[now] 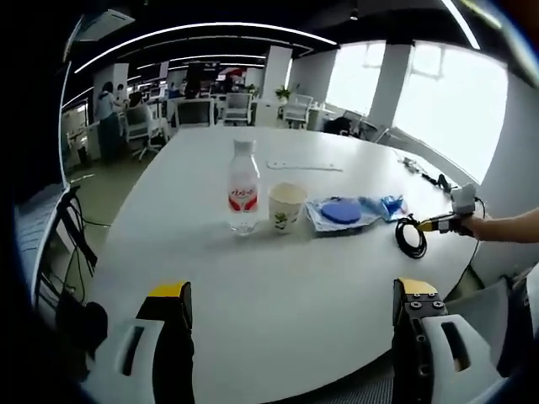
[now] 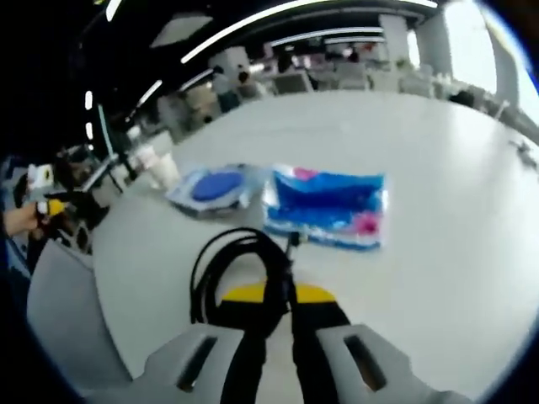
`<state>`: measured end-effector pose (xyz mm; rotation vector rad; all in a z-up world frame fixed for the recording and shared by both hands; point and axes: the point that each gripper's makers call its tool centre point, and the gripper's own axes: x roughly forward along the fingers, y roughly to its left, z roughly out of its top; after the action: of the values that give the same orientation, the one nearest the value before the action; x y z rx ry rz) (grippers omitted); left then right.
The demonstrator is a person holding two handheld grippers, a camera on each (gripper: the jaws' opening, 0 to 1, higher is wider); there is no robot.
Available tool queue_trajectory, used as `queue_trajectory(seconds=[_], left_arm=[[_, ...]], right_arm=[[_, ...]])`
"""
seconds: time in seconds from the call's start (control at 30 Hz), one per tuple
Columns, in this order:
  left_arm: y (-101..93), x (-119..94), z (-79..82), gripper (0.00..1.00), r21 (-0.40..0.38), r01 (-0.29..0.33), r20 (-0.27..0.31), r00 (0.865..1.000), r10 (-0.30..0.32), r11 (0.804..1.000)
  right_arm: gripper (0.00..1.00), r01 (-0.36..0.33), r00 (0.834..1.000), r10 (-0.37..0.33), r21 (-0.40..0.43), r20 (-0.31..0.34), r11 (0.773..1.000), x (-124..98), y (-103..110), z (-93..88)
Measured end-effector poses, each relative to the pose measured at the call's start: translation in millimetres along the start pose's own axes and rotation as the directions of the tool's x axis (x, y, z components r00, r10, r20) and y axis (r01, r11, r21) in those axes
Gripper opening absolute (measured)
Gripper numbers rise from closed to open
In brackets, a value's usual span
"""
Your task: Arrange the tabletop items into an orderly group along one side of the table until the central work area is clear of visible clutter.
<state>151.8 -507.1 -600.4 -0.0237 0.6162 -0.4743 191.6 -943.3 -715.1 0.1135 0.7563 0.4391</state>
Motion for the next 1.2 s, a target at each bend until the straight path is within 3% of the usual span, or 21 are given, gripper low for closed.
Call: queue_trajectory(seconds=[0.57,1.03,1.2], left_arm=[[12.8,-4.1,-5.7,0.99,-0.005,-0.025,-0.002,1.000,0.025,1.000],[14.6,-1.3,-2.2,0.99,0.002,-0.033,0.025,0.999,0.033,0.999],[13.0,-0.3,-2.6,0.99,-0.013,-0.028,0.026,0.999,0.029,1.000]], right_arm=[[0.06,0.034,0.999,-0.034,0.080,-0.003,0.996,5.0,4.6,-11.7],[0.09,0.069,0.998,-0.069,0.015,0.006,0.998,11.5,-2.4,-20.3],[0.12,0.075,0.997,-0.075,-0.055,0.009,0.996,13.1,-4.5,-19.9]])
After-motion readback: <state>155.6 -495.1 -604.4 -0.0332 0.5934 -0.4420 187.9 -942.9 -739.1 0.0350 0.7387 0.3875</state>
